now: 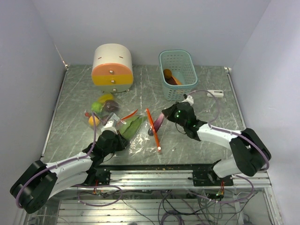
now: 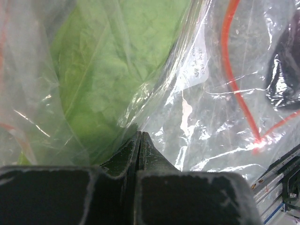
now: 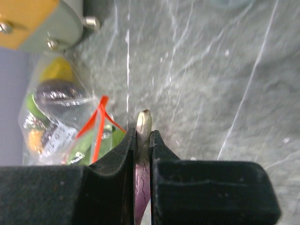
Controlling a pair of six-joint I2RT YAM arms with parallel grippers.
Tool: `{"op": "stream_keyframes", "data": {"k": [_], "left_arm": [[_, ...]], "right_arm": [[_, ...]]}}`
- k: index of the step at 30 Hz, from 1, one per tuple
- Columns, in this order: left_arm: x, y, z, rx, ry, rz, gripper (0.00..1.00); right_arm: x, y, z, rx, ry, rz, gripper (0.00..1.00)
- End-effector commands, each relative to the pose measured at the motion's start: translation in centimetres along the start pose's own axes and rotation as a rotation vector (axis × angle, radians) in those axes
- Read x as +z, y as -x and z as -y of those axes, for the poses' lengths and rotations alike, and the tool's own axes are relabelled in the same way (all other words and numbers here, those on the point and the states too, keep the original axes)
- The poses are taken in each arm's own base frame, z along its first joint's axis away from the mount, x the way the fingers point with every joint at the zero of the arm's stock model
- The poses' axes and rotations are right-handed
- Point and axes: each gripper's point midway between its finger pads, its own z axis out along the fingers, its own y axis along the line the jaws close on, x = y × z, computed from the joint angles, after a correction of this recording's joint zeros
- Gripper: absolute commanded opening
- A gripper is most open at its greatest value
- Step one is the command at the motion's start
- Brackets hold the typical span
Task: Open the zip-top bag and remove the fake food
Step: Pick up the fake vegetable from the zipper food storage bag, then place the fake vegetable in the bin.
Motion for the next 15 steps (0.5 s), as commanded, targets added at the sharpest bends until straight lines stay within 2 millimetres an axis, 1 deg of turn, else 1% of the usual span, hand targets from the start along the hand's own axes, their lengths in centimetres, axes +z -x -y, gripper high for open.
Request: {"op": "stream_keyframes", "data": {"k": [1, 3, 4, 5, 6, 7, 9, 10, 13, 15], "left_arm": [[0.0, -0.3, -0.7, 0.010, 0.017, -0.002, 0.07], [0.0, -0.3, -0.7, 0.010, 0.015, -0.002, 0.07], [0.0, -0.3, -0.7, 0.010, 0.015, -0.003, 0.07], [0.0, -0.4, -0.8, 0.010, 0.019, -0.004, 0.07], [0.0, -0.3, -0.7, 0.009, 0.018, -0.001, 0.07], [0.0, -0.2, -0.7, 0.010, 0.019, 0.000, 0.07], [0.0, -0.2, -0.7, 0.011, 0.021, 0.001, 0.07], [0.0, -0.2, -0.7, 0.013, 0.023, -0.001, 0.07], [0.1, -0.2, -0.8, 0.013, 0.027, -0.003, 0.07], [0.2, -0.3, -0.8, 0.013, 0.030, -0.006, 0.07]], "right_arm": [[-0.7, 6.1, -0.9, -0.044, -0.023, 0.124, 0.00], [-1.0, 9.5, -1.0, -0.068, -0.047, 0.188, 0.00], [-1.2, 11.3, -1.4, -0.081, -0.053, 0.223, 0.00], [-1.6, 13.3, -2.4, -0.093, -0.047, 0.265, 0.00], [-1.7, 14.7, -3.1, -0.112, -0.051, 0.293, 0.00], [-1.9, 17.0, -3.0, -0.118, -0.072, 0.341, 0.00], [-1.9, 19.6, -3.3, -0.142, -0.101, 0.401, 0.00], [-1.7, 21.3, -3.8, -0.151, -0.111, 0.436, 0.00], [-0.8, 24.7, -3.6, -0.166, -0.156, 0.506, 0.00], [0.3, 26.5, -3.1, -0.162, -0.179, 0.534, 0.00]]}}
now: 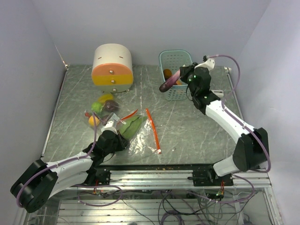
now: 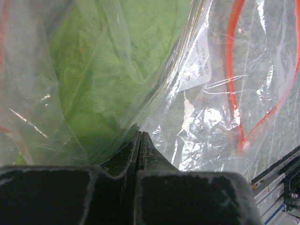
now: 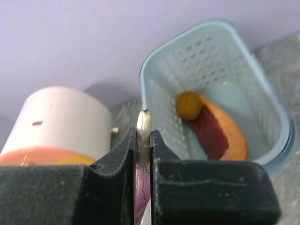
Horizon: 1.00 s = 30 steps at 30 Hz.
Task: Open the zip-top bag and remove the fake food
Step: Place the fake vegetable in the bin.
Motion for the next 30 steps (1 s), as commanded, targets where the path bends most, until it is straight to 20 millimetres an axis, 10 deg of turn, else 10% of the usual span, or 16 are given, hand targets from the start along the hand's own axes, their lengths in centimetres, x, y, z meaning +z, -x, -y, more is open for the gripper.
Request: {"op": "stream_keyframes", "data": {"k": [1, 14, 19, 24, 30], "left_arm": [[0.1, -0.2, -0.7, 0.012, 0.024, -0.004, 0.07], [-0.1, -0.3, -0.7, 0.018, 0.025, -0.011, 0.07], [0.2, -0.2, -0.8, 0.019, 0.031, -0.010, 0.07], [0.5, -0.5, -0.9, 0.019, 0.031, -0.021, 0.07], [0.2, -0.3, -0.6, 0.014, 0.022, -0.008, 0.07]], "right_arm": [[3.8, 1.3, 3.1, -0.085, -0.119, 0.048, 0.00], [11.4, 3.1, 8.3, -0.091, -0.200, 0.050, 0.01], [12.3, 1.4, 8.0, -0.115, -0.131, -0.030, 0.30], [11.2, 1.3, 7.3, -0.132, -0.085, -0.047, 0.56], [6.3, 3.9, 6.1, -0.106, -0.050, 0.028, 0.59]]}}
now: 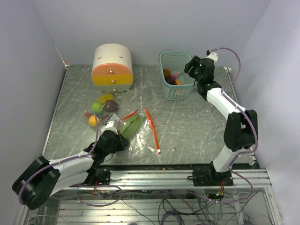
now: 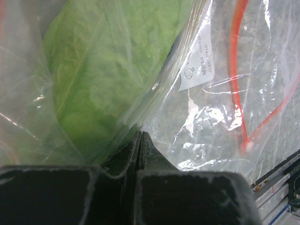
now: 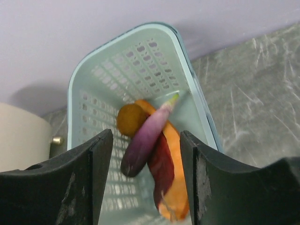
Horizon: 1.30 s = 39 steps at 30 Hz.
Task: Open the zip-top bag and remove the fake food
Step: Place the fake vegetable in the bin, then pick up the fake vegetable from the zipper food storage bag.
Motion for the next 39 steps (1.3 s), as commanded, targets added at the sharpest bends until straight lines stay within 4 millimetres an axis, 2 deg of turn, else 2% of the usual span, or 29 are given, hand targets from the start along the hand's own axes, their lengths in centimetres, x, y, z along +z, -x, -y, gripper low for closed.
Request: {"op": "stream_keyframes", "data": {"k": [1, 3, 5, 10, 11, 12, 15, 18, 21, 27, 31, 39], "left_arm": [[-0.2, 0.1, -0.4, 0.007, 0.015, 0.004, 0.07], [-0.3, 0.3, -0.3, 0.010, 0.017, 0.008, 0.07], [-0.3, 0.4, -0.3, 0.011, 0.021, 0.009, 0.07], [-0.4, 0.3, -0.3, 0.012, 0.018, 0.004, 0.07], [-0.5, 0.4, -0.2, 0.011, 0.016, 0.006, 0.07], [-0.5, 0.5, -0.1, 0.011, 0.015, 0.008, 0.07], [-0.4, 0.7, 0.0, 0.012, 0.016, 0.012, 0.07], [-0.2, 0.7, 0.2, 0.015, 0.014, 0.008, 0.07], [0.1, 0.7, 0.4, 0.012, 0.006, 0.005, 0.07], [0.4, 0.4, 0.9, -0.005, -0.021, -0.008, 0.07], [0.3, 0.4, 1.0, -0.001, -0.020, -0.011, 0.07], [0.4, 0.1, 1.1, 0.000, -0.026, -0.021, 0.07]], "right_arm": [[-5.2, 3.8, -1.7, 0.027, 0.083, 0.108, 0.56], [-8.4, 4.5, -2.8, 0.052, 0.156, 0.140, 0.52], [-10.9, 3.3, -3.0, 0.065, 0.198, 0.133, 0.49], [-16.0, -1.8, -2.3, 0.105, 0.266, 0.059, 0.44], [-16.9, -3.6, -1.8, 0.113, 0.275, 0.028, 0.43], [-17.8, -3.9, -2.1, 0.129, 0.304, 0.025, 0.41], [-19.9, -8.2, -2.4, 0.150, 0.380, -0.063, 0.34], [-21.3, -13.0, -3.3, 0.122, 0.426, -0.166, 0.27], [-22.1, -17.5, -3.3, 0.094, 0.419, -0.254, 0.21], [-23.8, -24.4, -2.6, 0.116, 0.424, -0.381, 0.13], [-24.5, -27.4, -3.6, 0.114, 0.456, -0.449, 0.11], [-24.4, -30.4, -7.3, 0.056, 0.530, -0.516, 0.10]]}}
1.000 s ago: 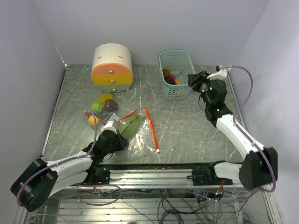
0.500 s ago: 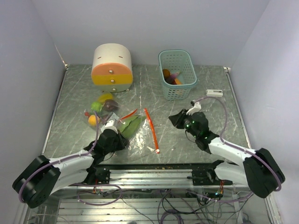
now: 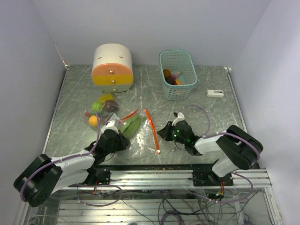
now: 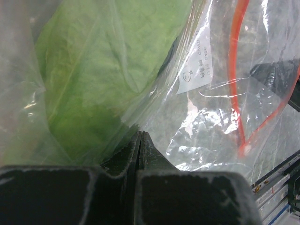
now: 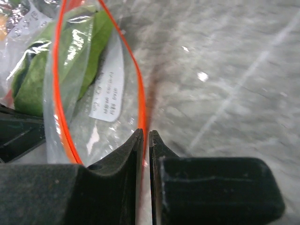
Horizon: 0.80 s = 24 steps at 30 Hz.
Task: Open the zip-top bag and remove the fake food
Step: Pick up the fake vegetable from the zipper food storage bag.
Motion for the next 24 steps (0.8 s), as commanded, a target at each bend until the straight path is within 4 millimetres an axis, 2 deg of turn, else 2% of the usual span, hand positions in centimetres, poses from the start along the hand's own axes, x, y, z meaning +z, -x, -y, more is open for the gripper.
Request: {"op": "stream_keyframes", "data": {"k": [1, 8, 13, 16, 21, 24], "left_arm": [[0.1, 0.0, 1.0, 0.001, -0.033, -0.013, 0.07], [-0.3, -0.2, 1.6, 0.041, -0.051, -0.028, 0.07], [-1.4, 1.6, 3.3, 0.061, -0.103, 0.022, 0.10], [-2.3, 3.4, 3.7, 0.064, -0.070, 0.067, 0.23], [-3.8, 6.3, 4.2, 0.082, -0.016, 0.136, 0.54], [-4.1, 7.1, 3.2, 0.098, 0.053, 0.160, 0.64]], "right_arm": [[2.1, 1.5, -3.8, -0.027, 0.105, 0.042, 0.10], [4.0, 0.3, -6.2, -0.050, 0.164, 0.011, 0.11], [5.0, -1.5, -6.8, -0.025, 0.231, -0.032, 0.11], [5.1, -2.4, -7.4, 0.005, 0.298, -0.042, 0.11], [4.7, -3.3, -8.6, 0.061, 0.417, -0.036, 0.11], [4.5, -3.7, -8.6, 0.081, 0.447, -0.036, 0.11]]}}
